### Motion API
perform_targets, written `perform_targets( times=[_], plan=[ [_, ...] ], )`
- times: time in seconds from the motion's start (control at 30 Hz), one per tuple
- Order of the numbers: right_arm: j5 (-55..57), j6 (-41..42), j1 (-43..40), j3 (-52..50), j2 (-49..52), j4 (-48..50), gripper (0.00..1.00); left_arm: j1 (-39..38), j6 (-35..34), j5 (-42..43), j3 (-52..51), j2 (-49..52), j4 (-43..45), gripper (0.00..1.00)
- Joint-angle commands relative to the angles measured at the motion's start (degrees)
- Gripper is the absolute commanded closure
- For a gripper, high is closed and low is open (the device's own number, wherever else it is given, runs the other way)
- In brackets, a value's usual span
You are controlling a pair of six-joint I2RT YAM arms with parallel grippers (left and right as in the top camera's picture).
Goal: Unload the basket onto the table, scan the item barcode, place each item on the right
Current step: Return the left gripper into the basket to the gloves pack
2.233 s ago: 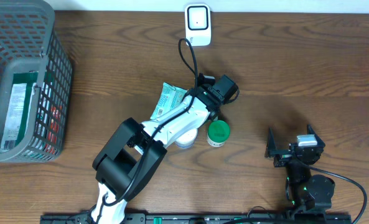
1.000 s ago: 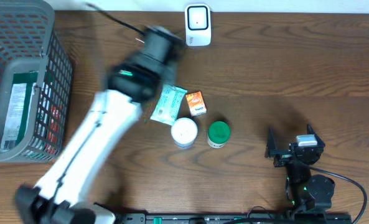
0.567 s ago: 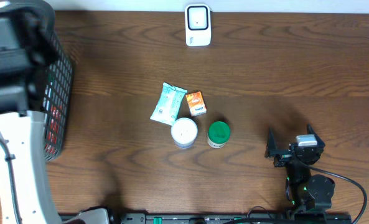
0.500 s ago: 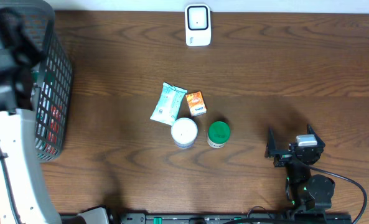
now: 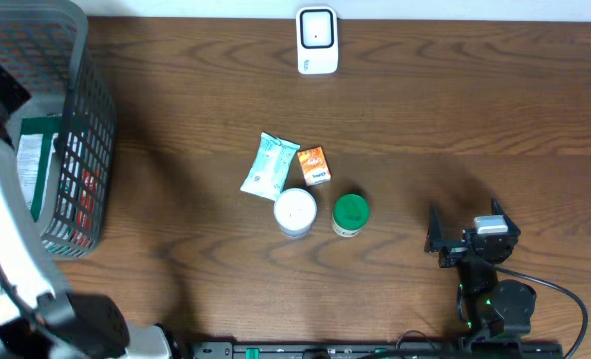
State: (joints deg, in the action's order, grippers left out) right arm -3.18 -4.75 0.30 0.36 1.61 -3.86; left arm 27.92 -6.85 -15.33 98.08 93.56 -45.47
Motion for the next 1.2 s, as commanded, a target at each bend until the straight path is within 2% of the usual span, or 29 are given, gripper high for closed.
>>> perform_targets(
  times=[0.0,0.1,0.27,0.57,0.67,0.83,1.0,1.17],
  plan=[
    [0.1,0.6,0.0,0.0,-0.1,-0.2,0.01,0.1,7.8,-0.1,0.4,3.3,-0.5,0.09],
    [0.1,0.6,0.0,0.0,-0.1,-0.2,0.01,0.1,10.0,0.4,0.4,6.5,-1.8,0.07],
    [0.1,0.6,0.0,0.0,-0.1,-0.2,0.01,0.9,15.1,11.2,0.4,11.8,-3.1,0.06],
    [0.1,0.6,0.0,0.0,-0.1,-0.2,0.01,3.7,18.9,12.2,0.4,18.9,-3.1,0.06],
    [0.1,0.6,0.0,0.0,-0.1,-0.2,0.01,4.7,20.3,18.7,0.4,21.1,-5.6,0.06],
    [0.1,0.6,0.0,0.0,-0.1,-0.2,0.01,5.5,20.3,18.7,-0.1,22.6,-6.8,0.06],
    [0.1,0.6,0.0,0.0,-0.1,-0.2,0.01,6.3,24.7,18.5,-1.7,22.6,-6.3,0.08],
    [0.1,0.6,0.0,0.0,-0.1,-0.2,0.01,6.4,25.0,18.6,-4.4,23.2,-4.2,0.05]
  ],
)
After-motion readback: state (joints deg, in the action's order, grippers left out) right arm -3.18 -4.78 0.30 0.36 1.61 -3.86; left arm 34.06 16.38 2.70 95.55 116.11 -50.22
